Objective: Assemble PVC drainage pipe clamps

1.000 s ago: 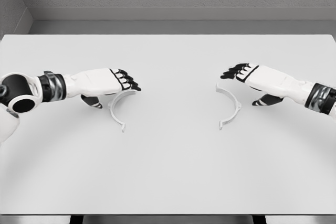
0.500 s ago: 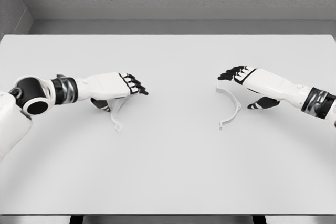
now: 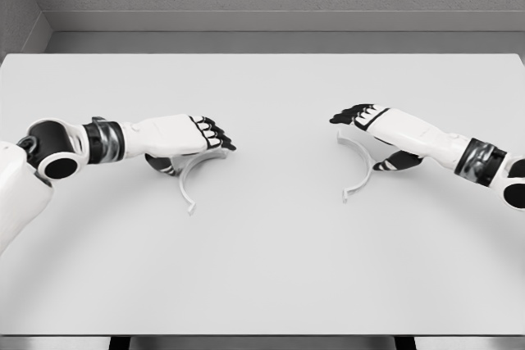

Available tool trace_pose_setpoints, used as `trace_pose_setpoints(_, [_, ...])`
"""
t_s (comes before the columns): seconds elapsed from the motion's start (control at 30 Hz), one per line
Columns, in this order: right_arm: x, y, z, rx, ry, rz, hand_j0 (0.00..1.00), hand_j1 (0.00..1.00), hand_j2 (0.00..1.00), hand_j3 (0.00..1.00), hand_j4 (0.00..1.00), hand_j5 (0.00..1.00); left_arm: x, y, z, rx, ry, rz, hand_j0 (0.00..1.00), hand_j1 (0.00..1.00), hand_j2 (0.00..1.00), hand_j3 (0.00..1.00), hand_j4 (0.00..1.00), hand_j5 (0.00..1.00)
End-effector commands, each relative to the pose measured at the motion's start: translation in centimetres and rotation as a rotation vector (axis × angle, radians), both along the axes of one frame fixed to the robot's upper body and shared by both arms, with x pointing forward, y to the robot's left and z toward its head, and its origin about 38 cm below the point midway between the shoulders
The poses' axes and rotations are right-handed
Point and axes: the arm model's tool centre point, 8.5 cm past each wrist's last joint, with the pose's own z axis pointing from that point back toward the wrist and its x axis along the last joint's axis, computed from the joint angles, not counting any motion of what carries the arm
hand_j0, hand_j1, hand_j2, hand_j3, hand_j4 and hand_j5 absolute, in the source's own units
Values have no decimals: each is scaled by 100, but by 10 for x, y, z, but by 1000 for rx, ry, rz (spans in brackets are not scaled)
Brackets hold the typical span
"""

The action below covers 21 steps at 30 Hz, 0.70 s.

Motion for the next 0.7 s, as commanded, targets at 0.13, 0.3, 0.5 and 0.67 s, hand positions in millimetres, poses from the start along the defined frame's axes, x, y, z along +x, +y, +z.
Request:
trace_pose_setpoints(0.13, [5,-15,0,8,4,-51,100,100,100,100,100,100,-8,9,6,-37,22,-9,100,100,100,100,100,100])
trace_pose_setpoints(0.3, [13,-34,-4,10,11,-121,100,100,100,100,100,100,-15,12,9,-37,28,-30,100,100,100,100,100,100])
trace_pose_setpoints(0.5, [16,-34,-6,10,18,-129,100,100,100,100,100,100,-26,12,6,-52,59,-52,100,100,100,100,100,100])
trace_pose_setpoints(0.67, [25,-33,-13,16,31,-152,100,100,100,100,100,100,-26,7,3,-61,66,-57,100,100,100,100,100,100])
